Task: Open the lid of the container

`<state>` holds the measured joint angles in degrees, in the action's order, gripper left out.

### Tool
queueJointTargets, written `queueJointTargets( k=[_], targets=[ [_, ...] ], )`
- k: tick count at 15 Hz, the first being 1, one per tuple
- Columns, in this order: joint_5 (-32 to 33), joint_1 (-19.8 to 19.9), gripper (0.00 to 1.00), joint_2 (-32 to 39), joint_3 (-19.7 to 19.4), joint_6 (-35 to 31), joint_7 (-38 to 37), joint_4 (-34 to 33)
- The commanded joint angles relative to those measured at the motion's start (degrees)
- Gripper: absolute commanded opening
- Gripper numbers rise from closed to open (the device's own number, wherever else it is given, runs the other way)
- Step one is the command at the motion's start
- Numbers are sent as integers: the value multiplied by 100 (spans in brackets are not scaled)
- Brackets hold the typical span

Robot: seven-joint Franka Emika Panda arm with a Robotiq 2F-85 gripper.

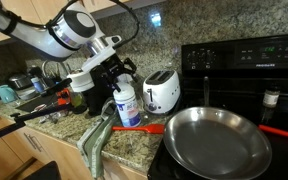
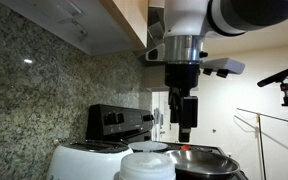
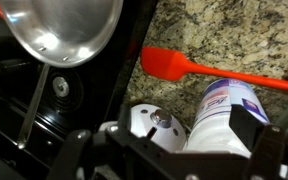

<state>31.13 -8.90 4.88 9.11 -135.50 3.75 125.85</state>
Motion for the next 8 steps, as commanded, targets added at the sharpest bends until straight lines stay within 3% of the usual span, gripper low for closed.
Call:
queueJointTargets(
  k=[1,8],
  targets=[
    [-216,-48,100,-26,-7,110,140,28],
    [-18,-143,100,32,14,147,6,81]
  ],
)
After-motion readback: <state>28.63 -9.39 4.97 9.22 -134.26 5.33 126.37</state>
